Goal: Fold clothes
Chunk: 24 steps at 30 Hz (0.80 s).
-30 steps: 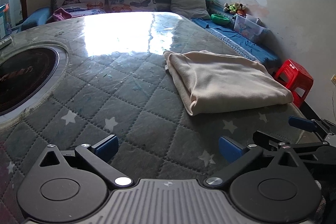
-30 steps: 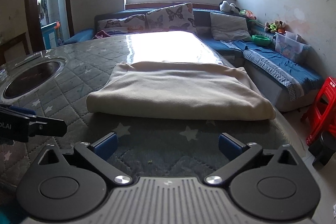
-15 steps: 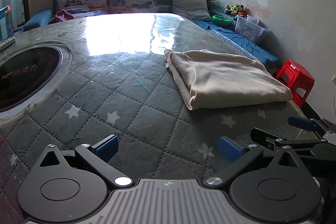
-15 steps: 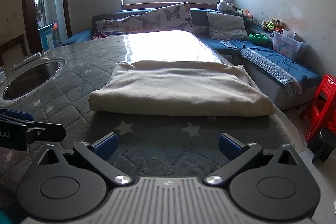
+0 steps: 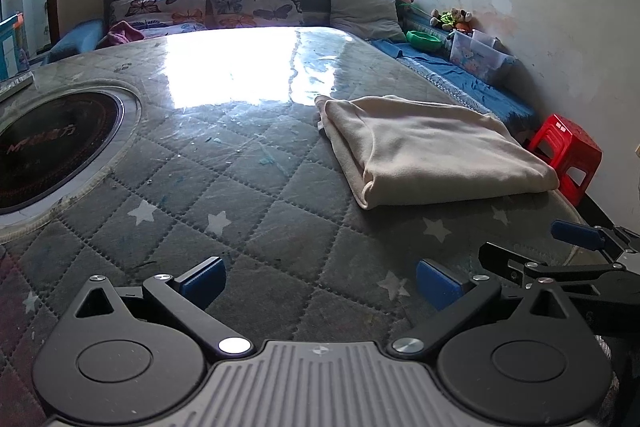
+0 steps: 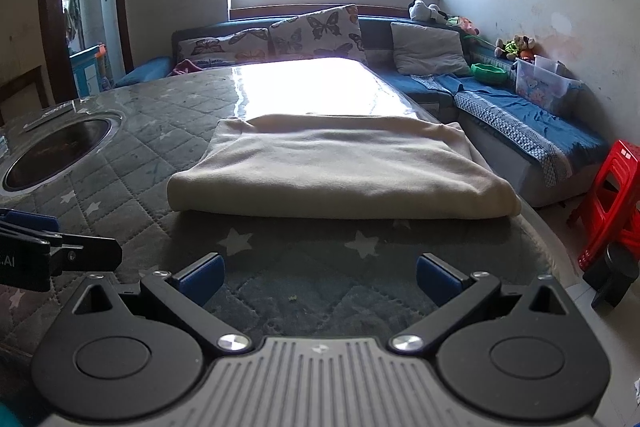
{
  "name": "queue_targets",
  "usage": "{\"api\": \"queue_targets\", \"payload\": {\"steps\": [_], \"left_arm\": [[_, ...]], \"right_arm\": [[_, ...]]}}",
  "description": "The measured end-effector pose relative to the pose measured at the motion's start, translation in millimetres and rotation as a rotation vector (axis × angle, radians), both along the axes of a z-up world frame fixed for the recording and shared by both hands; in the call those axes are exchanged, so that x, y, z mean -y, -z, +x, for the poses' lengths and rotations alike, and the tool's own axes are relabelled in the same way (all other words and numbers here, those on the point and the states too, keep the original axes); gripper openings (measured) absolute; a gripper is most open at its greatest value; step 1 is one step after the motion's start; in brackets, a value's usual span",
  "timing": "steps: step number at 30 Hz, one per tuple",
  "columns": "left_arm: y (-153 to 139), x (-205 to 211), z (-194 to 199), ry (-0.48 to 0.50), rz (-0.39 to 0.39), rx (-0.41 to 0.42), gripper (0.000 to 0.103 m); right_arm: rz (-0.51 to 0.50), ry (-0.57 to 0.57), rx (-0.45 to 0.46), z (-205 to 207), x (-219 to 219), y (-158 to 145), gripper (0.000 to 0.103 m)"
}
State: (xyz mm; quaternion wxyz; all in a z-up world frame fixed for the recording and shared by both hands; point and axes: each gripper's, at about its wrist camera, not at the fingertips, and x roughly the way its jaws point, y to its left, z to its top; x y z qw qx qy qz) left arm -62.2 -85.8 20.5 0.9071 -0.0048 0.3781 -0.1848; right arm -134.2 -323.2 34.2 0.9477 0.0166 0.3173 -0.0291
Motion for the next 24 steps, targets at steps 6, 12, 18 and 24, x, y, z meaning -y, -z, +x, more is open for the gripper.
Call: {"api": "queue_targets", "payload": {"steps": [6, 12, 18, 24], "left_arm": [[0.3, 1.4, -0.3, 0.002, 0.004, 0.0, 0.103], [0.3, 2.2, -0.6, 0.005, 0.007, 0.002, 0.103], [0.2, 3.6, -0.4, 0.008, 0.009, 0.004, 0.103], [0.4, 3.3, 0.7, 0.009, 0.01, 0.005, 0.103]], "right_arm": [[0.002, -0.006, -0.002, 0.1, -1.2, 0.8, 0.103], [0.005, -0.012, 0.001, 0.4, -2.8, 0.8, 0.103], [0.003, -0.017, 0.0, 1.4, -5.3, 0.5, 0.103], [0.004, -0.019, -0.002, 3.3, -7.2, 0.4, 0.103]]}}
